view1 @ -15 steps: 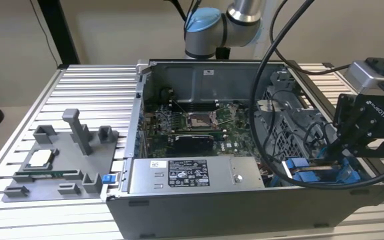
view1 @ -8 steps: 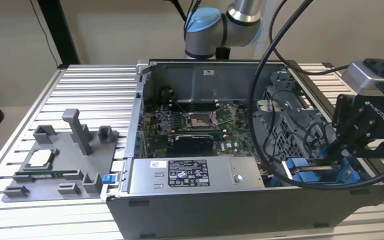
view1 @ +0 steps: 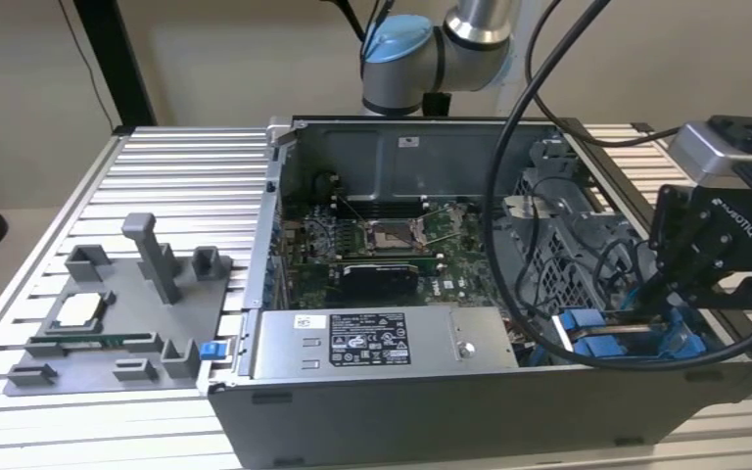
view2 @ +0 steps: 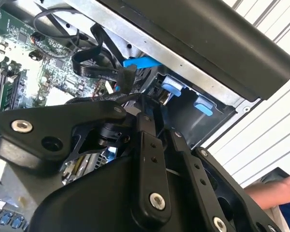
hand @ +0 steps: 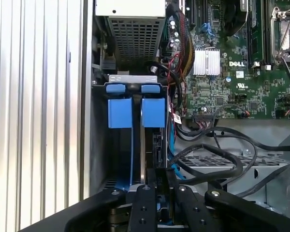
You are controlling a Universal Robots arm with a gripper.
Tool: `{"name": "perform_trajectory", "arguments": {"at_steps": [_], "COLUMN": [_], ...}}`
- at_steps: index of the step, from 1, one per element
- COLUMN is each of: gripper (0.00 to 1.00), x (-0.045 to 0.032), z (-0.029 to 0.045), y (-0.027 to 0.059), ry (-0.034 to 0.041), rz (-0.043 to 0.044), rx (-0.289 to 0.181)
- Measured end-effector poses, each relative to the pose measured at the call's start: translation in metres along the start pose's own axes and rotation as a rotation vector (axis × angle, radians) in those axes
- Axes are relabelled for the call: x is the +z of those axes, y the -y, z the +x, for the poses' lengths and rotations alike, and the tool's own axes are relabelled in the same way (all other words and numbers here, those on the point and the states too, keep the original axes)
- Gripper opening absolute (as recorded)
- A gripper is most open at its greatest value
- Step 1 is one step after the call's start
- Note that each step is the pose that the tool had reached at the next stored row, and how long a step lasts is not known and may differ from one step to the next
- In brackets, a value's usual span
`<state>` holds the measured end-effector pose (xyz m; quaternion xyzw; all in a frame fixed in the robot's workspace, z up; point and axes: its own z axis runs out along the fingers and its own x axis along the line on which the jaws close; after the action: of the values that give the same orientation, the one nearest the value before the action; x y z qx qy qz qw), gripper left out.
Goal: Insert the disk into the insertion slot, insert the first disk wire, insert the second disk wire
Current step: 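Insert the first disk wire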
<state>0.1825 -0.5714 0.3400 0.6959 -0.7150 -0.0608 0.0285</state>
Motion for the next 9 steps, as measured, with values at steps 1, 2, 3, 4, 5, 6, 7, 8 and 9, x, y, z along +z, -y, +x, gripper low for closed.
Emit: {"name": "perform_trajectory", "arguments": {"at_steps": [1, 2, 3, 4, 5, 6, 7, 8, 9], "gripper": [0.0, 0.0, 0.0, 0.0, 0.0, 0.0, 0.0, 0.0, 0.0], "x": [0.0003, 0.0005, 0.0009, 0.0013, 0.0017, 0.0022, 0.0025, 0.0027, 0.0029], "z": [-0.0003, -0.0006, -0.0008, -0.001, -0.0011, -0.0012, -0.0012, -0.0011, -0.0011], "y": [0.0, -0.0001, -0.0002, -0.0002, -0.0003, -0.0003, -0.0003, -0.0003, -0.0003], "ry": [0.0002, 0.0, 0.0, 0.0, -0.0001, -0.0002, -0.0001, -0.0001, 0.0001], "rz": [0.0007, 0.0014, 0.0019, 0.0023, 0.0026, 0.0029, 0.0029, 0.0029, 0.0029], "rx": [0.0, -0.001, -0.001, -0.001, -0.001, -0.002, -0.002, -0.002, -0.002]}}
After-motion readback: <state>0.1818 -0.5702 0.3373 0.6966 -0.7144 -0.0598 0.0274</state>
